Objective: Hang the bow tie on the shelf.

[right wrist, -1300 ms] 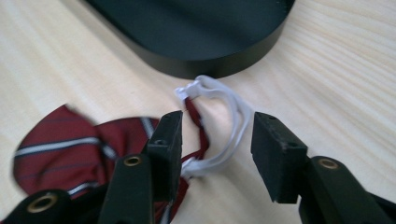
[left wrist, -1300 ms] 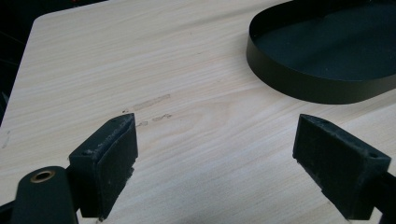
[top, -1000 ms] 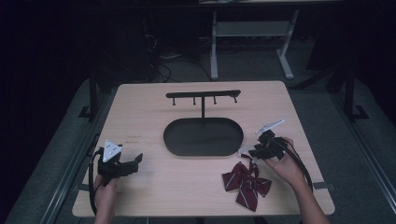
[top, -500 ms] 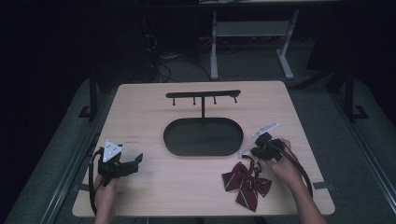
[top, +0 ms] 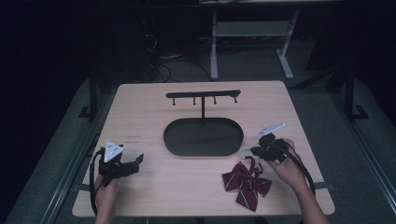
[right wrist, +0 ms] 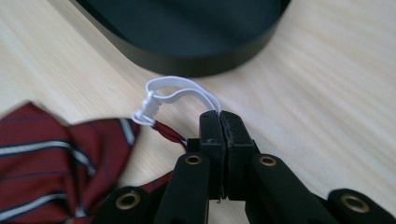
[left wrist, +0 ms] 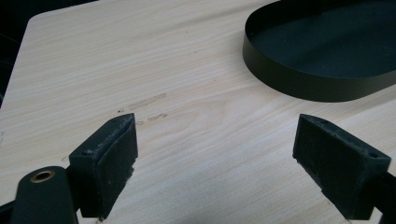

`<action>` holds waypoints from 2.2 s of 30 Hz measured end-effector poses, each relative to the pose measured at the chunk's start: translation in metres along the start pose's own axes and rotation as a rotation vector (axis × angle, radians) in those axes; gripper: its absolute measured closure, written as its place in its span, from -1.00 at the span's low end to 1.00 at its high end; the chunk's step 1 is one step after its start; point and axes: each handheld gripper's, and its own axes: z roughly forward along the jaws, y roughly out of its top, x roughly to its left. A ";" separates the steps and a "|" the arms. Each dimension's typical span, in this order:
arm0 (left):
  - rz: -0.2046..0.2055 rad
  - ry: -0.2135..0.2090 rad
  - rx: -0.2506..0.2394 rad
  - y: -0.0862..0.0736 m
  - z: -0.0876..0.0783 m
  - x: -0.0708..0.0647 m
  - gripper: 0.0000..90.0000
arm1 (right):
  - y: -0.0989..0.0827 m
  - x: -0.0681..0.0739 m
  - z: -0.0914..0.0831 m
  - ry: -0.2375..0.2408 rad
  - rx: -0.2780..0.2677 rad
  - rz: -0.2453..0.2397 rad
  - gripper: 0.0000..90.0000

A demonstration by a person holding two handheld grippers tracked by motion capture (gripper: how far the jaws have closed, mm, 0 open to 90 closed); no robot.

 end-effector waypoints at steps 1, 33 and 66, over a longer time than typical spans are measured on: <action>0.000 0.000 0.001 0.000 0.000 0.000 -0.70 | 0.002 0.002 -0.003 0.005 -0.007 0.003 0.96; 0.003 0.004 -0.001 0.000 -0.001 0.001 -0.70 | 0.080 0.043 -0.072 0.094 -0.170 -0.196 0.96; -0.008 0.008 0.008 0.000 0.002 0.003 -0.70 | 0.140 0.035 -0.073 0.134 -0.200 -0.234 0.96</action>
